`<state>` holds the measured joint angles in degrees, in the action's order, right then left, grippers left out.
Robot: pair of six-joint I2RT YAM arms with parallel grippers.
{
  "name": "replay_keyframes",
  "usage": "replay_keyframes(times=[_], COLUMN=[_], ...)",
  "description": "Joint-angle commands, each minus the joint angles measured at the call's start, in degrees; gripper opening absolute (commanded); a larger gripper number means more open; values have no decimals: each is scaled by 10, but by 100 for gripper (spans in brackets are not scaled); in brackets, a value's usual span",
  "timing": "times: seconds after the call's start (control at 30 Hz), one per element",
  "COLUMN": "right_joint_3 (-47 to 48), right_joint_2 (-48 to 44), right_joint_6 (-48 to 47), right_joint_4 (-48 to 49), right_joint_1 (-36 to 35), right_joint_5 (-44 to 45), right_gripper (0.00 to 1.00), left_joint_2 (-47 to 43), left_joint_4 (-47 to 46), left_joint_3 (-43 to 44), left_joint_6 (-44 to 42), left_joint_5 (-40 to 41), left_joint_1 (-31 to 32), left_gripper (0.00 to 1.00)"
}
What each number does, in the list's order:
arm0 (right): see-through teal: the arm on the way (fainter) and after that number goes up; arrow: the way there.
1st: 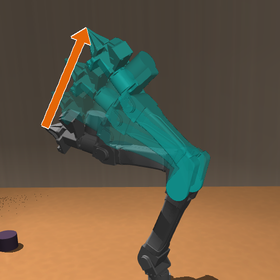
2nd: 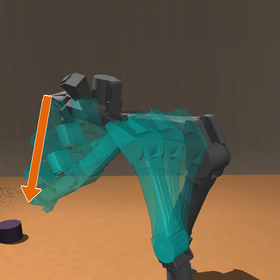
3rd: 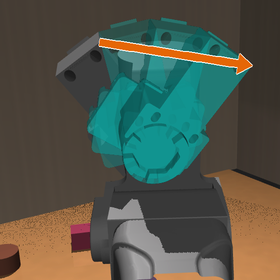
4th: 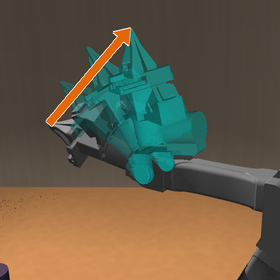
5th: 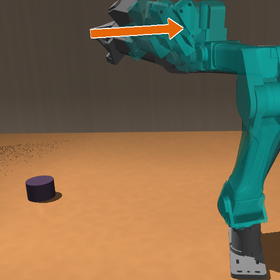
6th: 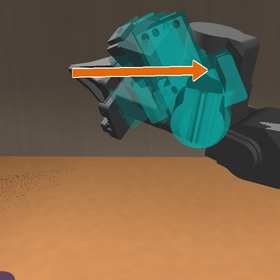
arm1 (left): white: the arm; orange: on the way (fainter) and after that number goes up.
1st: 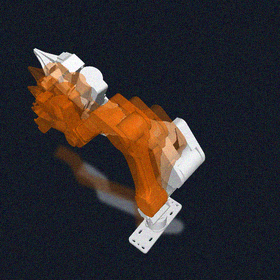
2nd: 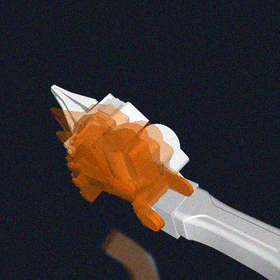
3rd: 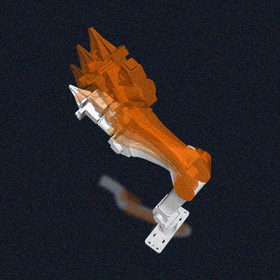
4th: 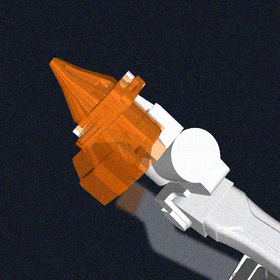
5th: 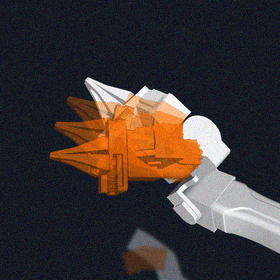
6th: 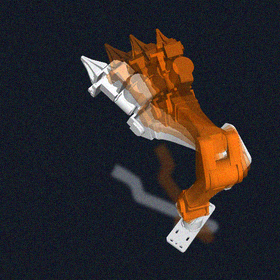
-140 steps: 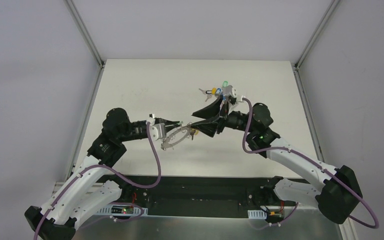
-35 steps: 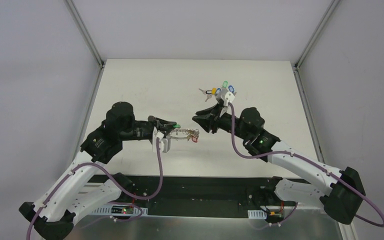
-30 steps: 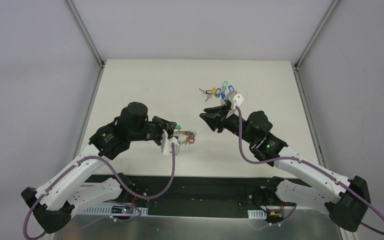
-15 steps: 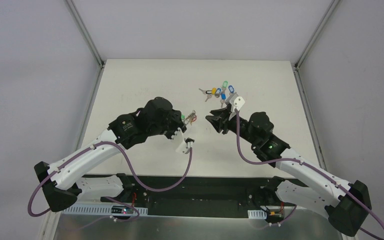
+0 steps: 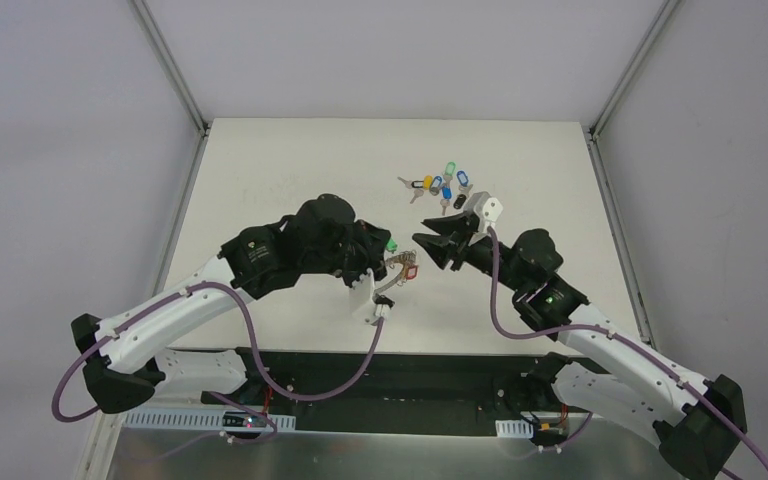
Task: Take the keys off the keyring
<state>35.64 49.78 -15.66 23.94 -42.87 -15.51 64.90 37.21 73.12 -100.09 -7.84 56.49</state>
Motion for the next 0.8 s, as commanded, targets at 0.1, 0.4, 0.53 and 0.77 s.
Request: replay_keyframes(times=[0.1,0.4,0.53,0.77], right_joint_3=[1,9,23,38], right_joint_2=[1,12,25,23], right_joint_6=[12,-9,-10,-36], right_joint_4=[57,16,-8,-74], right_joint_1=[3,4,4,7], right_joint_5=[-68,-97,-121,-105], right_gripper=[42,42,42,42], left_joint_2=[21,28,27,19], left_joint_4=[-10,-10,-10,-10], left_joint_3=[18,27,29,25], left_joint_6=[-27,-33,-33,-36], left_joint_5=[-25,-12,-12,-4], left_joint_1=[36,36,36,36], left_gripper=[0,0,0,0])
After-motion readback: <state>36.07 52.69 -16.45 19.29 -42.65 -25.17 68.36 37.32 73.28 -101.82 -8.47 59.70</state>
